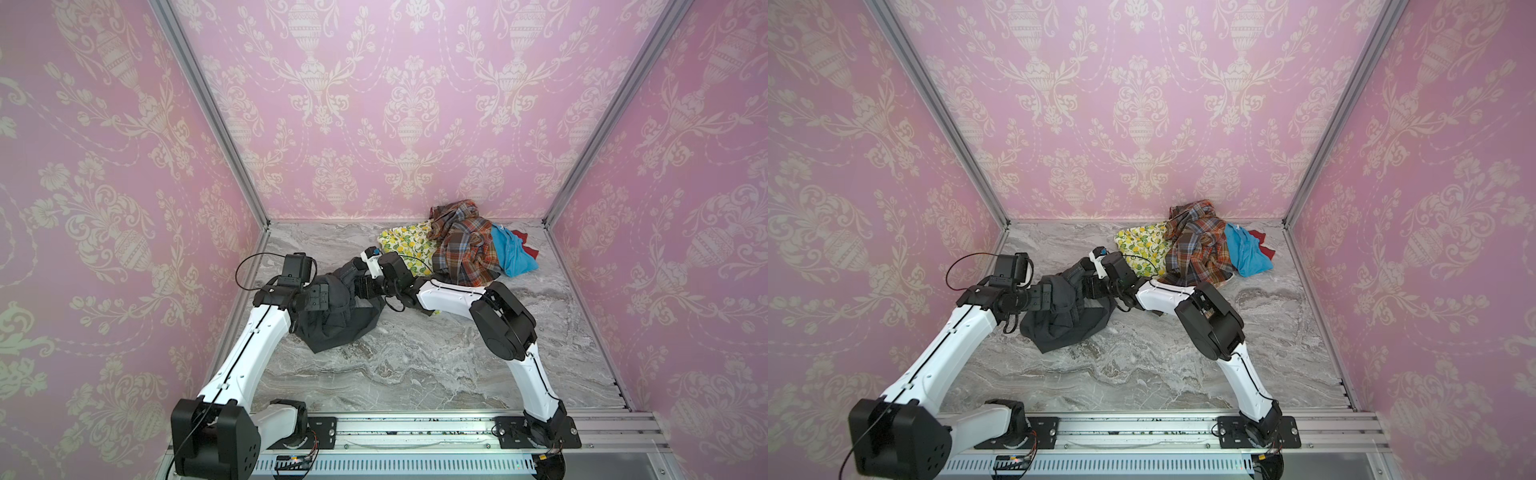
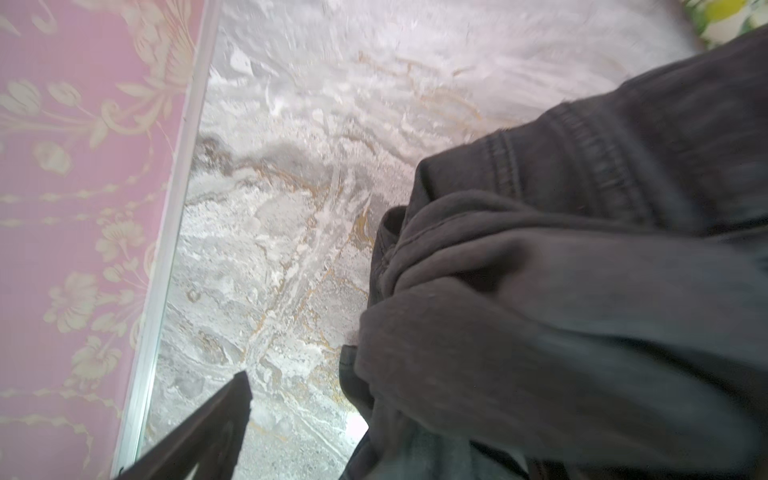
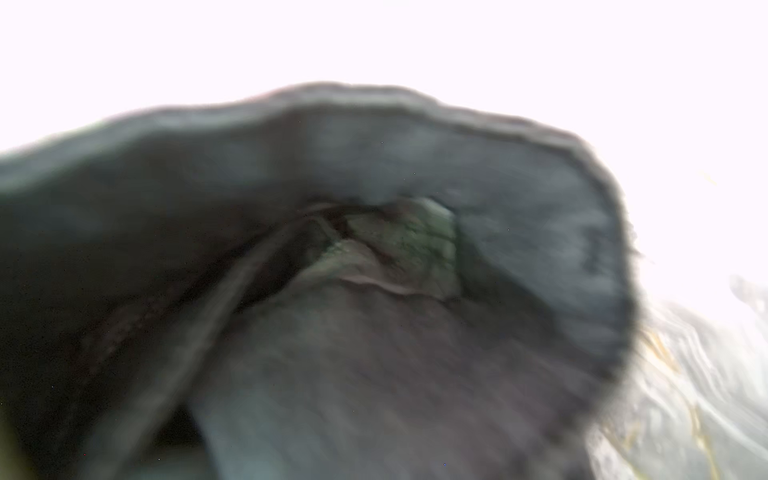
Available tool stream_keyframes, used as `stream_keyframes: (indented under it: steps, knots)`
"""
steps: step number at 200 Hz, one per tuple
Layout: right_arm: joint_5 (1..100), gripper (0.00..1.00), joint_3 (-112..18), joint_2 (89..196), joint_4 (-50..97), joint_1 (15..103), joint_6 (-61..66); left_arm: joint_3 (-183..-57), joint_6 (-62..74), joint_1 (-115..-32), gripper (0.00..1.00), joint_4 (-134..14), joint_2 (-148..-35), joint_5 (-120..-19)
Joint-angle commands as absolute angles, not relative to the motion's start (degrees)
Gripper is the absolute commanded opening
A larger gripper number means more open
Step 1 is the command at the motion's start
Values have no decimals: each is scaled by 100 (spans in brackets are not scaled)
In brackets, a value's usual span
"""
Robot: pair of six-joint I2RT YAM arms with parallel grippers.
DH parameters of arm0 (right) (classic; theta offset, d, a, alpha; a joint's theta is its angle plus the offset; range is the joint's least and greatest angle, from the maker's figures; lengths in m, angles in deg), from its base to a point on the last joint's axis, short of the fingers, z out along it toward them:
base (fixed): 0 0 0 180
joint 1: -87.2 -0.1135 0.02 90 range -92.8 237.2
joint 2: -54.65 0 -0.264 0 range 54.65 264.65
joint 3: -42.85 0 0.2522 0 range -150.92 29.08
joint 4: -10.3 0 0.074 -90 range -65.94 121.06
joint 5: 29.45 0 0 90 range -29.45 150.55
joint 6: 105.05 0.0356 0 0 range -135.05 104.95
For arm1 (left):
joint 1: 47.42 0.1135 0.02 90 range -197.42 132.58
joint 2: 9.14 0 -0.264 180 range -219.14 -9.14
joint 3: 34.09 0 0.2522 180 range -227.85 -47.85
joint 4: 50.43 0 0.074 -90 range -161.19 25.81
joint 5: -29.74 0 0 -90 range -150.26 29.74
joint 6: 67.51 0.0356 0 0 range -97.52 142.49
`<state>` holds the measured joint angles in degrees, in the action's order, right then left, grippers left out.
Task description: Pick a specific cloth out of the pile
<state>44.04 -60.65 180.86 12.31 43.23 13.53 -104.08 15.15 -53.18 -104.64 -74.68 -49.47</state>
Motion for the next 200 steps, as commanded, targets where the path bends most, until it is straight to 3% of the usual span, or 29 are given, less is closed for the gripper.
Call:
stream_keyframes:
  steps: [1, 20, 51, 91, 143, 200]
  knots:
    - [4151, 74, -6190, 17635, 1532, 4384, 1266, -10403, 1927, -5322, 99, -10617, -7022, -5379]
    - [4111, 88, -6275, 17471, 1741, 4446, 1217, -10334, 2055, -5347, 99, -10629, -6777, -6010]
    - [4297, 100, -6394, 17166, 2299, 4531, 1081, -10252, 2348, -5707, 99, -10677, -6911, -6546]
    - [4698, 100, -5360, 16134, 1853, 4958, 1415, -10211, 2429, -6707, 99, -10474, -7667, -6179]
    - [5056, 100, -4062, 13928, 2116, 5994, 1305, -10033, 1723, -6789, 99, -10431, -8997, -5546]
    - [5559, 100, -2907, 12180, 2336, 6364, 885, -10425, 1127, -6747, 96, -9886, -10719, -4566]
